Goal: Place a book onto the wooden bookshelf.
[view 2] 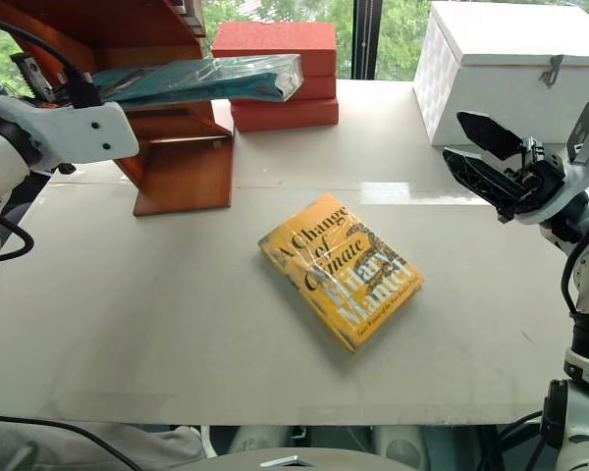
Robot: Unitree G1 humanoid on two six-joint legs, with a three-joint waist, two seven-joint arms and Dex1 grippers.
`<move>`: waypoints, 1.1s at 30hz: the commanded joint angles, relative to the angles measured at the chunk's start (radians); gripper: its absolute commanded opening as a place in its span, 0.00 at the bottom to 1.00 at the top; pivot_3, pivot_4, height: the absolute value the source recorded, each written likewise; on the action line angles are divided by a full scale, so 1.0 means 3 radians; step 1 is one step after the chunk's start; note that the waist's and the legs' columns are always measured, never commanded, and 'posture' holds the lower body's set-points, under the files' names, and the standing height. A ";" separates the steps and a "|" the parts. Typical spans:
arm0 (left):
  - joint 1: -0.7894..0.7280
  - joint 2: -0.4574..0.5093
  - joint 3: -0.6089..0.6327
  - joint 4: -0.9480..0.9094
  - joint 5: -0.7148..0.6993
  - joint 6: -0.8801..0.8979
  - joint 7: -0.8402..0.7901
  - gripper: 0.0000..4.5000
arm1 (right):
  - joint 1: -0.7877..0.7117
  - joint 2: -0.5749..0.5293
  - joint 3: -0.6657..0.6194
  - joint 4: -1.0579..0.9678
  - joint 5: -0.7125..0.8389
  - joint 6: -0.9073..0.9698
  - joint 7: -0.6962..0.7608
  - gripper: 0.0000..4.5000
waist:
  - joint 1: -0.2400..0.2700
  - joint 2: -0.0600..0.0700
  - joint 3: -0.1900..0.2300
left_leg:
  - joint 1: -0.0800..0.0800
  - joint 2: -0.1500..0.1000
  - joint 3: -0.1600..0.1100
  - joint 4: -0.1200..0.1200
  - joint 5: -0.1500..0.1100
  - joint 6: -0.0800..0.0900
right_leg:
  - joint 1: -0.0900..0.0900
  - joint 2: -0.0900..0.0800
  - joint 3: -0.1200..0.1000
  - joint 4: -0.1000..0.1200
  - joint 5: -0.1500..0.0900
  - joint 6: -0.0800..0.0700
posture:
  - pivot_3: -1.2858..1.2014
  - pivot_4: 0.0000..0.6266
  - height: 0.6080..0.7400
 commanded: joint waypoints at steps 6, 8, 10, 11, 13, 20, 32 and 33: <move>0.0344 0.0277 0.0343 0.0199 0.0120 -0.0180 -0.0037 0.02 | -0.0067 0.0069 -0.0021 0.0058 -0.0154 -0.0156 0.0135 1.00 | -0.0005 0.0001 0.0001 | 0.0001 -0.0001 0.0001 0.0000 0.0003 -0.0005 | -0.0001 -0.0002 0.0000 0.0001 0.0000 0.0000 | 0.52 0.24 1.00; 0.0387 0.0344 0.0343 0.0326 0.0138 -0.0276 -0.0017 0.02 | -0.0060 0.0088 -0.0014 0.0076 -0.0188 -0.0180 0.0160 1.00 | -0.0009 0.0001 0.0001 | 0.0001 -0.0001 0.0001 -0.0001 0.0002 -0.0004 | -0.0001 -0.0002 -0.0001 0.0002 0.0000 0.0000 | 0.52 0.24 1.00; 0.0380 0.0395 0.0338 0.0426 0.0134 -0.0328 -0.0015 0.02 | -0.0049 0.0107 -0.0011 0.0072 -0.0210 -0.0198 0.0172 1.00 | -0.0019 0.0002 0.0001 | 0.0004 -0.0001 0.0003 -0.0001 0.0001 -0.0002 | -0.0001 -0.0002 0.0001 0.0003 0.0000 0.0000 | 0.52 0.24 1.00; 0.0381 0.0412 0.0339 0.0462 0.0129 -0.0328 -0.0027 0.02 | -0.0045 0.0115 -0.0016 0.0067 -0.0216 -0.0202 0.0175 1.00 | -0.0021 0.0002 0.0001 | 0.0004 -0.0001 0.0003 -0.0001 0.0000 -0.0001 | -0.0001 -0.0002 0.0002 0.0004 0.0000 0.0000 | 0.52 0.24 1.00; 0.0378 0.0429 0.0334 0.0519 0.0117 -0.0296 -0.0072 0.02 | -0.0045 0.0126 -0.0025 0.0067 -0.0230 -0.0208 0.0181 1.00 | -0.0024 0.0002 0.0001 | 0.0004 0.0000 0.0004 -0.0001 0.0000 0.0000 | -0.0001 -0.0001 0.0001 0.0004 0.0000 0.0000 | 0.52 0.24 1.00; 0.0298 0.0421 0.0225 0.0649 0.0126 -0.0219 -0.0144 0.02 | -0.0021 0.0159 -0.0044 0.0036 -0.0262 -0.0232 0.0178 1.00 | -0.0082 0.0002 0.0001 | 0.0005 0.0000 0.0005 -0.0001 0.0000 0.0000 | -0.0001 0.0001 0.0003 0.0006 0.0000 0.0000 | 0.52 0.24 1.00; 0.0369 0.0413 0.0334 0.0541 0.0143 0.0132 -0.0241 0.98 | -0.0033 0.0145 -0.0049 0.0083 -0.0298 -0.0280 0.0191 1.00 | -0.0078 0.0003 0.0001 | 0.0005 0.0000 0.0007 0.0000 0.0000 0.0000 | -0.0004 0.0001 0.0007 0.0010 0.0001 0.0000 | 0.52 0.24 1.00; 0.0395 0.0416 0.0370 0.0518 0.0145 0.0176 -0.0249 0.98 | -0.0045 0.0148 -0.0047 0.0100 -0.0305 -0.0283 0.0193 1.00 | -0.0075 0.0003 0.0001 | 0.0005 0.0000 0.0007 0.0000 0.0000 -0.0001 | -0.0004 0.0001 0.0007 0.0010 0.0001 0.0000 | 0.52 0.24 1.00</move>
